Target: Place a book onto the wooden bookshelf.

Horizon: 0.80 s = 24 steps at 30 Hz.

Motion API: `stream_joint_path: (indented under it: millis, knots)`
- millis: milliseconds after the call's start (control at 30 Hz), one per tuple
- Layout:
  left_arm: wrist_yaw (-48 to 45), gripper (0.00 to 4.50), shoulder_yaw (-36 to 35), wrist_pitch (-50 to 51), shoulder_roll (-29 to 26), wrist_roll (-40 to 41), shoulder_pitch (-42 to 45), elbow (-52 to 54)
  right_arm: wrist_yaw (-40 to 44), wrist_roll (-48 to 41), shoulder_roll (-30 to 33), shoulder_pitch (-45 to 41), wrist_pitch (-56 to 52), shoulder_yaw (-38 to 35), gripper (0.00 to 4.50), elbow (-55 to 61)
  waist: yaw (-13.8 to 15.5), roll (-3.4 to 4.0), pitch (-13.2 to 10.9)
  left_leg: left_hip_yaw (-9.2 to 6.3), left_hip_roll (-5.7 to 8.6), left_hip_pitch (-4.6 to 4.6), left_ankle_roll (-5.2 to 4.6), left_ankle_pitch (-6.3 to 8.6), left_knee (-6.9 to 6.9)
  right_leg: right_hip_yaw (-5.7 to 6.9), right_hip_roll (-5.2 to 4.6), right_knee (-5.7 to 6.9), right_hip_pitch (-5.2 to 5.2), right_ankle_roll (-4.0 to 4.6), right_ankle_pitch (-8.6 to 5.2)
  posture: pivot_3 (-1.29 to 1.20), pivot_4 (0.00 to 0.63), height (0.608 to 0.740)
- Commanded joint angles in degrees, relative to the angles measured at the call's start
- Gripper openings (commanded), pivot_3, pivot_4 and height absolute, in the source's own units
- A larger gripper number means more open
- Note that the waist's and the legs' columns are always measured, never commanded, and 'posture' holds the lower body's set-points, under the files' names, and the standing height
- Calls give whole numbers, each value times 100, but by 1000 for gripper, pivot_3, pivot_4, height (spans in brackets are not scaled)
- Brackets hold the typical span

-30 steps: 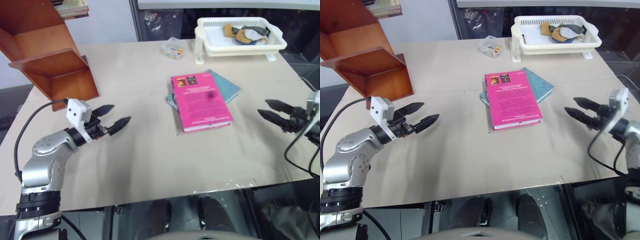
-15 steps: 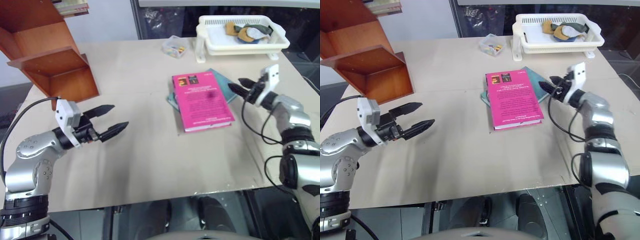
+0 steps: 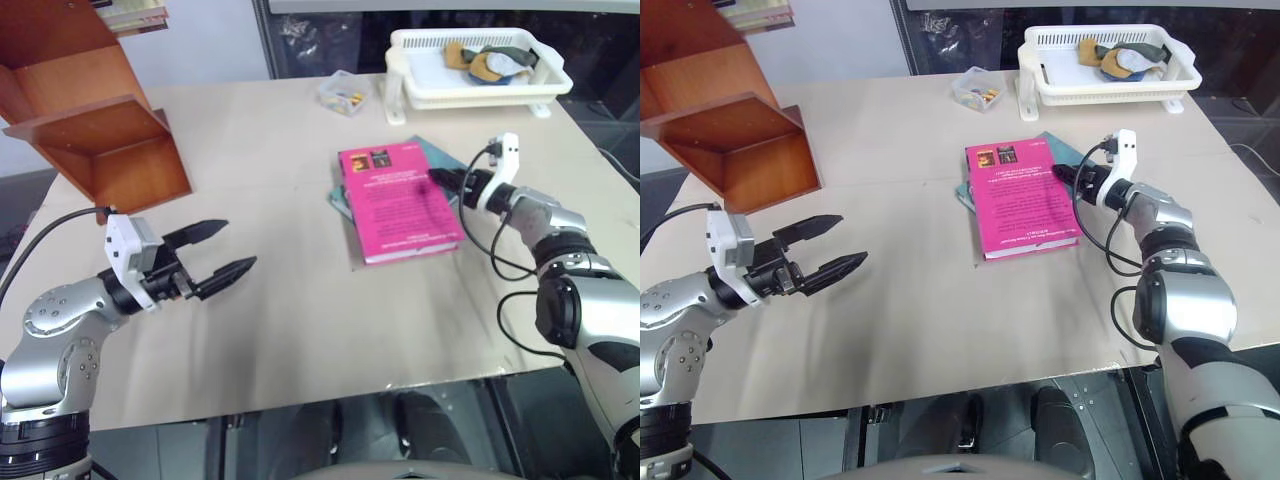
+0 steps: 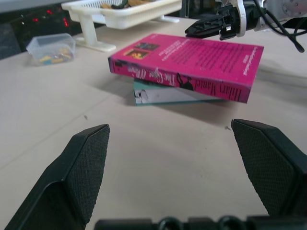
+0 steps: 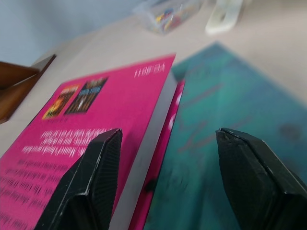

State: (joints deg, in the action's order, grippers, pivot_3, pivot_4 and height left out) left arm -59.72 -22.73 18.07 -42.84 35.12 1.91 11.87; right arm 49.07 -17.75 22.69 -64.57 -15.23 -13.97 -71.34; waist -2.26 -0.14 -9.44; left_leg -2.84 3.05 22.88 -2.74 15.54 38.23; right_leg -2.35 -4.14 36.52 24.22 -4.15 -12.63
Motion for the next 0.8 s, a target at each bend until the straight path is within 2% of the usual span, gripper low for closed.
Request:
stream_joint_path:
  millis: [33, 500, 800]
  knots:
    - [65, 4468, -145, -104, -34, 64, -13, 237, 330, 40, -49, -236, 45, -10, 3177, 86, -27, 1, 0, 0, 0, 0, 0, 0, 0, 0, 0, 2, 1, 0, 0, 0, 150, 740]
    - [222, 4468, -220, -89, 7, 140, -208, 336, 1266, 333, -178, -321, -114, 188, 3177, 57, -26, 2, -1, 2, 0, 0, 0, 0, 0, -4, 2, 7, 6, 0, 0, 0, 150, 740]
    - [257, 4468, -152, -101, -3, 113, -176, 293, 1410, 443, -215, -300, -50, 207, 3177, 76, -25, 2, -1, 2, 0, 0, 1, 0, 0, -3, 1, 8, 7, 0, 0, 0, 150, 740]
